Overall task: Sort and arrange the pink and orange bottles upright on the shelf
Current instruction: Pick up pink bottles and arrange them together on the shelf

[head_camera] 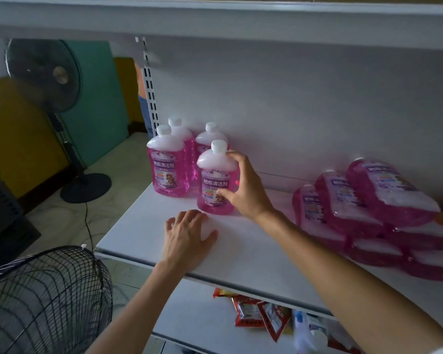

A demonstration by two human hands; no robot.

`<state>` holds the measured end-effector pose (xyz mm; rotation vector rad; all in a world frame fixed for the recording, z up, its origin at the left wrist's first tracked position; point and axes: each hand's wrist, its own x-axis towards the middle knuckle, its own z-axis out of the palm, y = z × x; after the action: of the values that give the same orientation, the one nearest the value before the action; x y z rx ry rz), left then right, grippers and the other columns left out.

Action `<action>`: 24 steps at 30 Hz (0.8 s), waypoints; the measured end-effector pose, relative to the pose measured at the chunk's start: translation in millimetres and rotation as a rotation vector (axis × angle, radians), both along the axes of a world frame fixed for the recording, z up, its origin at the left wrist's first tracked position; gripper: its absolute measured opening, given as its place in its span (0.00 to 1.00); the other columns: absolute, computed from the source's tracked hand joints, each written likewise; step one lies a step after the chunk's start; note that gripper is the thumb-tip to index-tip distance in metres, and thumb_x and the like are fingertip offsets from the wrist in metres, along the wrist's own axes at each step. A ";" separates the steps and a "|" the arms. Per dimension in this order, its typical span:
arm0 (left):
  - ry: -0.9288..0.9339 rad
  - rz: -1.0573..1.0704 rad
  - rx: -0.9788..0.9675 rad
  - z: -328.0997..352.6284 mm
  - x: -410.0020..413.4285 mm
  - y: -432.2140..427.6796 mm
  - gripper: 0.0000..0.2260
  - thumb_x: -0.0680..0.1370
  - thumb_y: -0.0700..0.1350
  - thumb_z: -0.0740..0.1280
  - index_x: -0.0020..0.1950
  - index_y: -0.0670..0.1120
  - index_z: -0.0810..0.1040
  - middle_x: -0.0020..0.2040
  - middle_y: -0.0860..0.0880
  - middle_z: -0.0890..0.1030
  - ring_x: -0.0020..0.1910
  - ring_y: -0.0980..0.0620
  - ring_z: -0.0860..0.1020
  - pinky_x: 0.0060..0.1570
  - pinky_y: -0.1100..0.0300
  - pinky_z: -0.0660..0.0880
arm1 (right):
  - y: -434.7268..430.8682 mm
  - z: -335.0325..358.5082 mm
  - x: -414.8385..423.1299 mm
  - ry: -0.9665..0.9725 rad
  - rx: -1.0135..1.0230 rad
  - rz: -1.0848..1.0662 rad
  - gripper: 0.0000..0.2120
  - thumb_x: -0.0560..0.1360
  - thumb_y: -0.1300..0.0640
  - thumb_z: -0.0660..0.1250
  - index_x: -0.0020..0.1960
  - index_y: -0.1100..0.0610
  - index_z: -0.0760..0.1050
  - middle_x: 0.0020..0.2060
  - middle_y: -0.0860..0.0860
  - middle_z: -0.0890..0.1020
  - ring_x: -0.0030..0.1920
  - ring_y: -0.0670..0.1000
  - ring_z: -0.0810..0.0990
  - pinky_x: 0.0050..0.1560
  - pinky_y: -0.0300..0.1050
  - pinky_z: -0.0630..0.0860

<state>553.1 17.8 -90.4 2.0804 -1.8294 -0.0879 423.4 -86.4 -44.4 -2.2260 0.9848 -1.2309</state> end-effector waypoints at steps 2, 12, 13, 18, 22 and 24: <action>0.020 -0.010 -0.032 -0.8 2.1 -1.6 0.27 0.70 0.62 0.53 0.62 0.52 0.75 0.64 0.53 0.74 0.64 0.49 0.68 0.61 0.53 0.60 | -3.3 1.6 10.0 0.030 -0.010 -0.013 0.37 0.63 0.65 0.77 0.68 0.60 0.64 0.67 0.53 0.70 0.64 0.50 0.70 0.62 0.35 0.66; 0.017 -0.015 -0.028 -2.8 3.9 -1.7 0.21 0.75 0.59 0.58 0.63 0.52 0.73 0.66 0.54 0.71 0.65 0.51 0.66 0.63 0.53 0.58 | -11.2 11.4 39.7 0.264 -0.147 -0.236 0.37 0.63 0.55 0.78 0.68 0.58 0.66 0.63 0.59 0.68 0.63 0.60 0.66 0.56 0.59 0.72; -0.007 -0.014 -0.016 -2.3 2.3 -1.6 0.20 0.76 0.58 0.59 0.64 0.53 0.72 0.67 0.53 0.71 0.66 0.50 0.66 0.63 0.54 0.59 | -10.9 13.5 39.2 0.289 -0.129 -0.227 0.37 0.64 0.53 0.77 0.69 0.56 0.65 0.64 0.59 0.67 0.63 0.60 0.65 0.56 0.58 0.72; 0.009 -0.076 -0.012 24.9 -29.0 -11.7 0.21 0.76 0.52 0.62 0.68 0.52 0.68 0.65 0.49 0.73 0.62 0.47 0.71 0.60 0.54 0.66 | -14.4 40.5 -10.2 0.328 -0.143 -0.223 0.30 0.71 0.48 0.71 0.70 0.56 0.67 0.61 0.58 0.73 0.61 0.61 0.70 0.62 0.56 0.67; 0.249 -0.285 -0.172 63.4 -93.1 -36.3 0.17 0.73 0.49 0.62 0.61 0.49 0.77 0.57 0.45 0.79 0.55 0.44 0.77 0.53 0.55 0.72 | -16.2 73.4 -96.3 0.356 -0.166 -0.343 0.28 0.74 0.52 0.68 0.71 0.59 0.66 0.64 0.59 0.72 0.63 0.60 0.69 0.63 0.52 0.67; 0.370 -0.349 -0.214 78.4 -130.6 -46.2 0.14 0.73 0.43 0.64 0.58 0.49 0.79 0.55 0.46 0.81 0.54 0.45 0.78 0.51 0.58 0.72 | -17.2 90.0 -142.4 0.405 -0.151 -0.412 0.28 0.75 0.53 0.67 0.71 0.59 0.64 0.66 0.58 0.71 0.65 0.59 0.68 0.64 0.50 0.66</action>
<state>422.5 -28.3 -12.0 1.4713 -1.8522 -0.3280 281.0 -103.5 45.6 -2.5351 1.6204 -1.0545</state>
